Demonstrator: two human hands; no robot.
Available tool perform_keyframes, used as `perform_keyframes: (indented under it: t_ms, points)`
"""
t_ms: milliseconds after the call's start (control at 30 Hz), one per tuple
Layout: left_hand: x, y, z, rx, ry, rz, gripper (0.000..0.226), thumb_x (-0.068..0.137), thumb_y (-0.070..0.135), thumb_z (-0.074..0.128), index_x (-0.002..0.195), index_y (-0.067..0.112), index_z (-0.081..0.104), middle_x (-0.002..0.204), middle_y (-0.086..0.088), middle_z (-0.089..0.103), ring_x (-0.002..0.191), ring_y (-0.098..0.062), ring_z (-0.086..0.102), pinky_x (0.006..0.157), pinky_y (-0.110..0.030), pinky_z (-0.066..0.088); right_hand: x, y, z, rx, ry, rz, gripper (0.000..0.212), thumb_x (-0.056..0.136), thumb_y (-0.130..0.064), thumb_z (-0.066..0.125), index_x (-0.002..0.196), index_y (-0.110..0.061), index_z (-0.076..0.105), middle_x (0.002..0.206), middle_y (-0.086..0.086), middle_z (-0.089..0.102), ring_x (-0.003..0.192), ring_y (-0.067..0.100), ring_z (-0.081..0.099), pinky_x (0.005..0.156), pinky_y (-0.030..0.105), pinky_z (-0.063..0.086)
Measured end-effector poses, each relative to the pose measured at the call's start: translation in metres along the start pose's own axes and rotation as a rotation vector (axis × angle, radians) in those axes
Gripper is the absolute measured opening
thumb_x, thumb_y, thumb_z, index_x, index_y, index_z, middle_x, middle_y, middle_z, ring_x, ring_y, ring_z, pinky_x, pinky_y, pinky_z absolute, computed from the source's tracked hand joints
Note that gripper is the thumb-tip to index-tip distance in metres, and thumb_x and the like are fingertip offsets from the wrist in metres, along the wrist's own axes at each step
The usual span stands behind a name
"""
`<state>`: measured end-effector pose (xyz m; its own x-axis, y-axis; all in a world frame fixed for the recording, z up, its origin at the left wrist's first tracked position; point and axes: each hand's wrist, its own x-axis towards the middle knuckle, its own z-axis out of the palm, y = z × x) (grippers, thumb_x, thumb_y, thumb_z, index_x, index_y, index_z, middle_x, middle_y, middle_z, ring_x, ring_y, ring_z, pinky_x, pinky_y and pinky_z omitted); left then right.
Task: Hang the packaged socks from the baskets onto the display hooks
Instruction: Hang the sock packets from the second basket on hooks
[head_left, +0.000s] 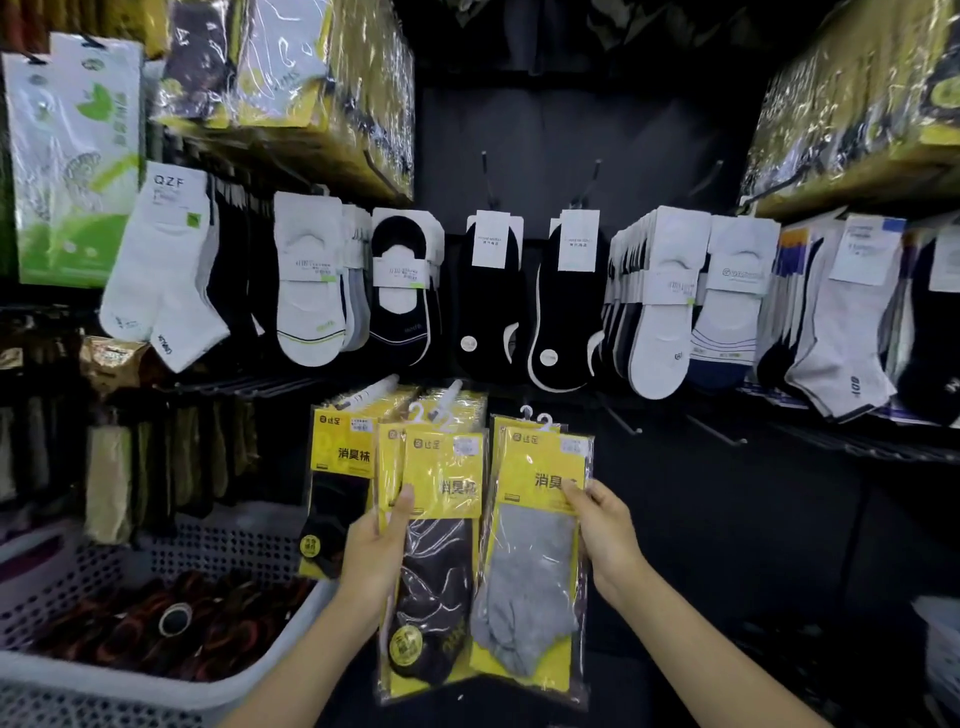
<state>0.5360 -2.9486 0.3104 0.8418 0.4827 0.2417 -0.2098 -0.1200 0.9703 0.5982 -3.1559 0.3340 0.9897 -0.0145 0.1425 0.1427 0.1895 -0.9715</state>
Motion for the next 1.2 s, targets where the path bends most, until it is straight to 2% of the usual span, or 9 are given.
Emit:
perform_keyframes:
  t_ms: [133, 233, 333, 467, 700, 800, 900, 1000, 1200]
  points:
    - [0.016, 0.003, -0.007, 0.033, 0.029, 0.116, 0.045, 0.083, 0.054, 0.050, 0.062, 0.019, 0.033, 0.052, 0.009, 0.030, 0.053, -0.010, 0.030, 0.054, -0.019, 0.028, 0.023, 0.004, 0.003, -0.073, 0.029, -0.048, 0.013, 0.094, -0.016, 0.057, 0.088, -0.008, 0.067, 0.089, 0.007, 0.072, 0.080, 0.017, 0.067, 0.080, 0.034, 0.054]
    - [0.030, 0.001, -0.008, 0.027, 0.035, 0.192, 0.042, 0.086, 0.051, 0.050, 0.068, 0.014, 0.041, 0.056, 0.002, 0.035, 0.056, -0.013, 0.034, 0.054, -0.023, 0.029, 0.042, 0.011, 0.006, -0.103, 0.011, -0.067, 0.013, 0.094, -0.016, 0.058, 0.087, -0.007, 0.066, 0.077, 0.002, 0.071, 0.067, 0.009, 0.068, 0.061, 0.021, 0.053]
    - [0.042, 0.000, -0.004, 0.047, 0.073, 0.264, 0.050, 0.084, 0.052, 0.050, 0.057, 0.017, 0.026, 0.042, 0.010, 0.025, 0.041, -0.005, 0.022, 0.045, -0.017, 0.023, 0.066, 0.022, 0.006, -0.164, 0.011, -0.080, 0.017, 0.094, -0.017, 0.059, 0.095, -0.002, 0.067, 0.091, 0.012, 0.072, 0.079, 0.019, 0.070, 0.070, 0.030, 0.057]
    - [0.058, -0.007, 0.006, 0.089, 0.136, 0.342, 0.051, 0.086, 0.047, 0.050, 0.056, 0.019, 0.021, 0.035, 0.008, 0.023, 0.034, -0.006, 0.025, 0.038, -0.011, 0.025, 0.097, 0.045, 0.003, -0.119, 0.046, -0.058, 0.017, 0.088, -0.025, 0.066, 0.089, -0.009, 0.069, 0.085, 0.003, 0.073, 0.078, 0.012, 0.068, 0.064, 0.021, 0.051]
    - [0.061, -0.035, 0.026, -0.023, 0.112, 0.303, 0.045, 0.080, 0.053, 0.051, 0.053, 0.022, 0.031, 0.038, 0.010, 0.024, 0.035, -0.004, 0.024, 0.038, -0.011, 0.023, 0.115, 0.078, -0.006, -0.120, 0.281, -0.032, 0.017, 0.082, -0.017, 0.073, 0.086, -0.010, 0.058, 0.092, 0.012, 0.062, 0.091, 0.026, 0.061, 0.088, 0.044, 0.053]
    - [0.054, -0.049, 0.028, -0.076, 0.093, 0.214, 0.046, 0.073, 0.060, 0.052, 0.045, 0.026, 0.038, 0.038, 0.010, 0.025, 0.035, -0.004, 0.024, 0.039, -0.015, 0.025, 0.088, 0.079, 0.002, -0.093, 0.138, -0.079, 0.014, 0.090, -0.026, 0.063, 0.092, -0.013, 0.062, 0.093, 0.008, 0.065, 0.088, 0.021, 0.064, 0.075, 0.030, 0.054]
    - [0.039, -0.054, 0.028, -0.088, 0.050, 0.162, 0.047, 0.076, 0.058, 0.053, 0.041, 0.030, 0.043, 0.039, 0.011, 0.027, 0.037, -0.003, 0.027, 0.044, -0.016, 0.028, 0.054, 0.071, 0.018, -0.142, -0.066, -0.090, 0.020, 0.094, -0.034, 0.053, 0.099, -0.020, 0.067, 0.096, 0.002, 0.069, 0.092, 0.015, 0.066, 0.086, 0.032, 0.054]
    - [0.020, -0.050, 0.027, -0.119, 0.000, 0.110, 0.049, 0.078, 0.057, 0.055, 0.038, 0.030, 0.045, 0.039, 0.011, 0.031, 0.038, -0.001, 0.032, 0.045, -0.016, 0.032, 0.023, 0.055, 0.033, -0.126, -0.249, -0.051, 0.026, 0.094, -0.039, 0.051, 0.106, -0.022, 0.067, 0.101, -0.002, 0.073, 0.094, 0.010, 0.069, 0.080, 0.021, 0.053]
    - [-0.006, -0.036, 0.033, -0.130, -0.090, 0.064, 0.040, 0.080, 0.053, 0.057, 0.048, 0.028, 0.050, 0.037, 0.017, 0.042, 0.037, 0.005, 0.045, 0.041, -0.005, 0.034, -0.009, 0.043, 0.032, -0.007, -0.190, -0.042, 0.017, 0.090, -0.025, 0.061, 0.101, -0.014, 0.068, 0.098, 0.003, 0.075, 0.091, 0.016, 0.071, 0.073, 0.024, 0.056]
